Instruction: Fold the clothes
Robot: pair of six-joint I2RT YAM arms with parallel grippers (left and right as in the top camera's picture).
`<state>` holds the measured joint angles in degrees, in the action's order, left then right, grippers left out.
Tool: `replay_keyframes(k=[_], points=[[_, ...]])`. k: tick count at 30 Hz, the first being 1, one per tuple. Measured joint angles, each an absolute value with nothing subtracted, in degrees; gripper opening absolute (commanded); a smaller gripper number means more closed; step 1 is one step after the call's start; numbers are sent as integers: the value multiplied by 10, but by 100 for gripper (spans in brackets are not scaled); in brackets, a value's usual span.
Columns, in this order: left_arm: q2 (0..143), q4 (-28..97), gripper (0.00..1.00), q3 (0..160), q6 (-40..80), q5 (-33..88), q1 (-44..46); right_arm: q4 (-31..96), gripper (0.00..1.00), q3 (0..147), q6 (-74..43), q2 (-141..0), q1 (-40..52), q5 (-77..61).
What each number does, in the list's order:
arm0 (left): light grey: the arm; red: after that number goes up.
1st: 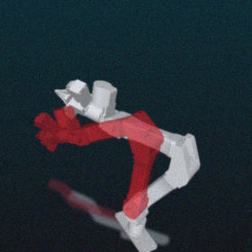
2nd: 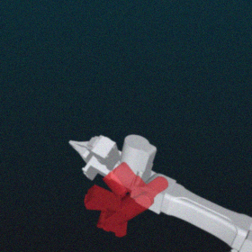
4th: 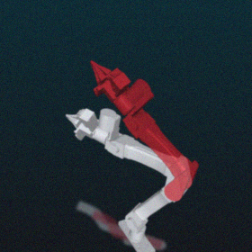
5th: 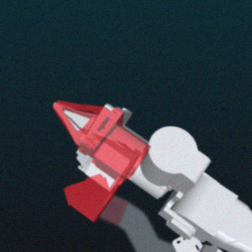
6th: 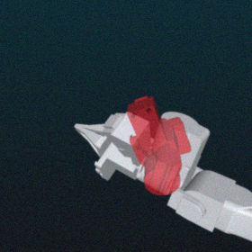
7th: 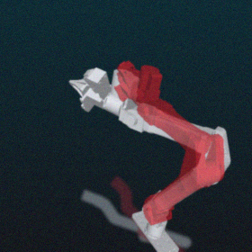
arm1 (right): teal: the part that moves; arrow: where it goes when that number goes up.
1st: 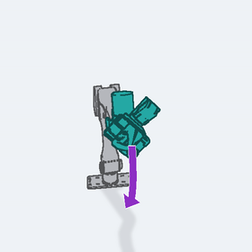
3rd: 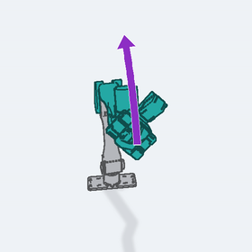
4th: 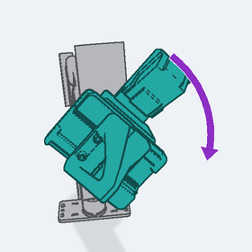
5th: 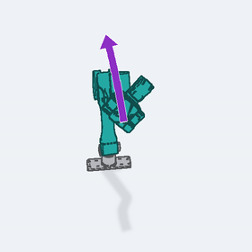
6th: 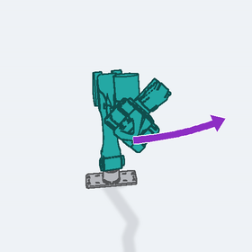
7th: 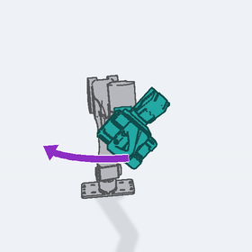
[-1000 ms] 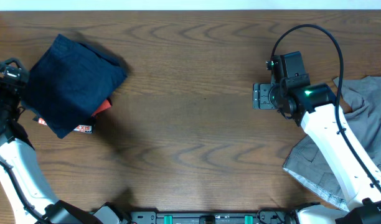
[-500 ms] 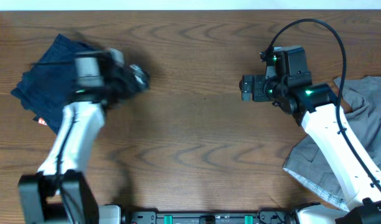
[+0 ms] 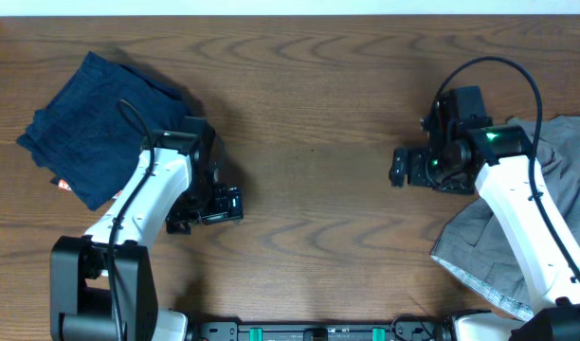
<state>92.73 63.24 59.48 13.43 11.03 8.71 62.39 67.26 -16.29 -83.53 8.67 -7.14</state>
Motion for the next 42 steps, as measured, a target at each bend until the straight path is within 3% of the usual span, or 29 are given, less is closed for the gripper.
replay_keyframes(k=[6,15,21,31,42], points=[[806,576,98,561,137,96,106,586,99,622,-189,-759,89,-73],[349,459,98,440,177,-18,237,432,99,408,-249,-360,144,30],[165,449,98,435,182,-43,249,488,99,343,-262,-215,144,76],[70,450,98,434,182,-51,249,648,99,339,-267,-175,144,91],[70,450,98,434,182,-51,249,649,99,339,-268,-175,144,91]])
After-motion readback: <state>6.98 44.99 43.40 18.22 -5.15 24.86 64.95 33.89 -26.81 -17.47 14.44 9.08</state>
